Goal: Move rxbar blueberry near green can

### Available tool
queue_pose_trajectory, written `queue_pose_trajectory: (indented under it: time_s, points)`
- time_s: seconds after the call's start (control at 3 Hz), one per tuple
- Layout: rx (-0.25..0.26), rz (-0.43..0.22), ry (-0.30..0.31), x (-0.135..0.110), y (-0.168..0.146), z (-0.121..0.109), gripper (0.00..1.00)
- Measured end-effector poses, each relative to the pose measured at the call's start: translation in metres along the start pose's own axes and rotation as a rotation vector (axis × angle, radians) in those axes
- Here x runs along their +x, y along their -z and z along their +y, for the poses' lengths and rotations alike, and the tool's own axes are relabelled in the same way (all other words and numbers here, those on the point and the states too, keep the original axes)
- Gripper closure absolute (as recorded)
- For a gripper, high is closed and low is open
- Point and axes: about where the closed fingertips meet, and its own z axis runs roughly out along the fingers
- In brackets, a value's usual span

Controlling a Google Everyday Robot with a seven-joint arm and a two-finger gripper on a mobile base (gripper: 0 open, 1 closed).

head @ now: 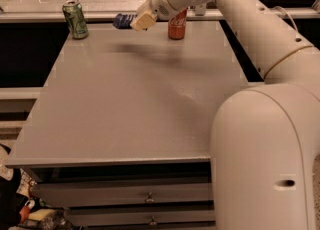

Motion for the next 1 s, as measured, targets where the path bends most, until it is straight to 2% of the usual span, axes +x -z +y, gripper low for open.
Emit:
queue_pose_trajectory:
  time_s: [0.33, 0.67, 1.0]
  points:
    - [-0.089, -0.018, 0.058, -0.019, -0.04, 0.011, 1.0]
    - [-0.179, -0.044, 0.088, -0.025, -0.064, 0.024, 1.0]
    - [-0.243, -0.091, 0.118, -0.03, -0.083, 0.032, 0.98]
